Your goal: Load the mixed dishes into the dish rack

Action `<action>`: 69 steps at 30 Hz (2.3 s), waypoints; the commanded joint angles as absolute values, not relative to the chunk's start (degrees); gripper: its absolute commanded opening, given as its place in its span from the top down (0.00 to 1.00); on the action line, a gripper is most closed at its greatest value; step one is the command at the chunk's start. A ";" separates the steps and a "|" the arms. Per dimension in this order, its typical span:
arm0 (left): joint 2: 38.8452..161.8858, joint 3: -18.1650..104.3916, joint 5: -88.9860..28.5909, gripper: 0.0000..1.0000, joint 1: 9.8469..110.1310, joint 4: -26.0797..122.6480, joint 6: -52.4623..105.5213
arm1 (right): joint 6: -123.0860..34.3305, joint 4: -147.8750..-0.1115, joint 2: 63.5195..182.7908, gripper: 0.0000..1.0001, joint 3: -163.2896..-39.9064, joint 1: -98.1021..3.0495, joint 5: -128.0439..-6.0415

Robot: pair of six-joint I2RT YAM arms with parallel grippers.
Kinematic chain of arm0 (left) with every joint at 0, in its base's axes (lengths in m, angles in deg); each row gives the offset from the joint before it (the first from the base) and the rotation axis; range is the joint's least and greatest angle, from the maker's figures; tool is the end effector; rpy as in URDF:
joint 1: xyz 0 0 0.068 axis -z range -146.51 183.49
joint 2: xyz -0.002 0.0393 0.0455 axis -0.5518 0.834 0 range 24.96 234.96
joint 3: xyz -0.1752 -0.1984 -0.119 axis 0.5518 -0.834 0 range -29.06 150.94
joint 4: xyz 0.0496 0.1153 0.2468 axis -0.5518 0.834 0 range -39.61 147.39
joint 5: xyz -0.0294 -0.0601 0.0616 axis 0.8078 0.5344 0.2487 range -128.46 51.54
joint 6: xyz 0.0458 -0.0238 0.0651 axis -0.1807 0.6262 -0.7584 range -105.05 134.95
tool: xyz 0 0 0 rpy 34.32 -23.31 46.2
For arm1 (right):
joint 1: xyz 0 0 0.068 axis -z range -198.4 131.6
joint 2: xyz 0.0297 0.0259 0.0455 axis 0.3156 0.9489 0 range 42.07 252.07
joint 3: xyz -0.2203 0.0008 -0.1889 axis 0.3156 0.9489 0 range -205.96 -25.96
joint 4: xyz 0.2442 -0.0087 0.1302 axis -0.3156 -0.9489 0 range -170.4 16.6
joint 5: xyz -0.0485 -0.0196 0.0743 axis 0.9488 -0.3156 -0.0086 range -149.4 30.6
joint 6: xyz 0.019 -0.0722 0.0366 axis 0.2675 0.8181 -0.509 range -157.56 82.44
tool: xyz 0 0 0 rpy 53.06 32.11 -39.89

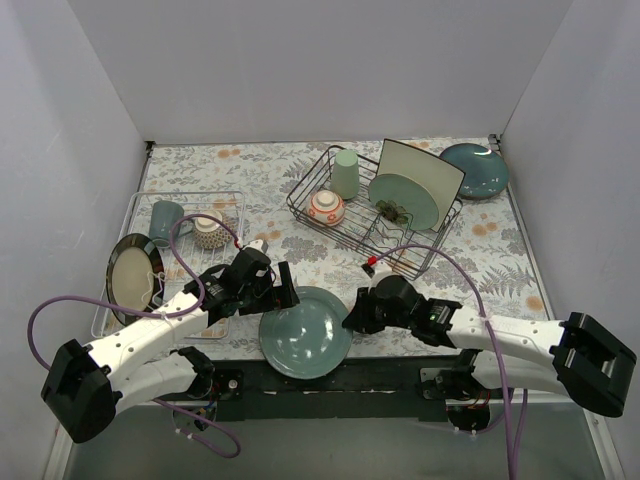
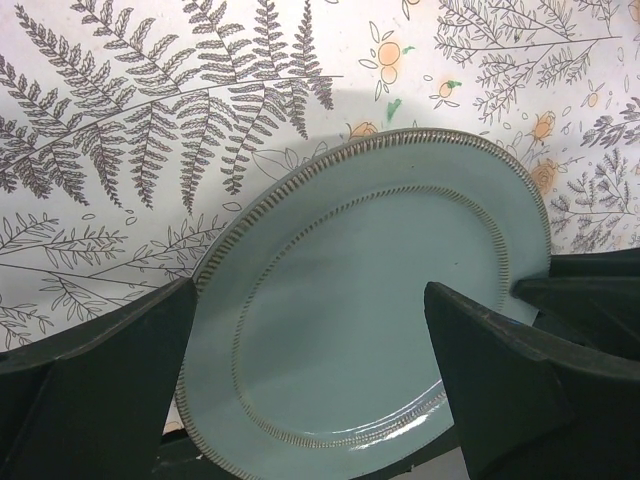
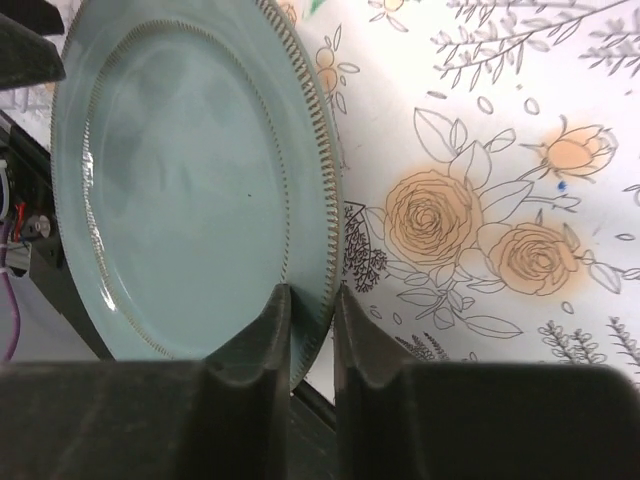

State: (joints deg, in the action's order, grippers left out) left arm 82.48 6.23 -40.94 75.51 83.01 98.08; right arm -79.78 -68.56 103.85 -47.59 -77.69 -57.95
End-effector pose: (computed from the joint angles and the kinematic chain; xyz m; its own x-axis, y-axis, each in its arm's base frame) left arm 0.1638 -0.1434 0.1882 -0.7183 -0.6879 -0.1039 -0.5253 0.6343 -0.5672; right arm 0.1265 0.2095 0.1545 -0.7891 -0.0132 -0.6142 -0.4305 0.7251 0.5375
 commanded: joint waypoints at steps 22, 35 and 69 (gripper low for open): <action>85.78 6.28 -36.81 0.11 75.68 82.12 96.69 | -83.00 -89.04 92.53 0.99 -47.76 -77.55 -36.99; 84.20 5.49 -33.10 0.29 75.85 80.18 95.28 | -84.59 -91.15 87.96 0.99 -48.28 -77.55 -35.14; 93.16 1.53 -27.74 0.60 76.29 74.91 97.57 | -83.62 -94.32 86.11 0.54 -51.28 -77.55 -34.53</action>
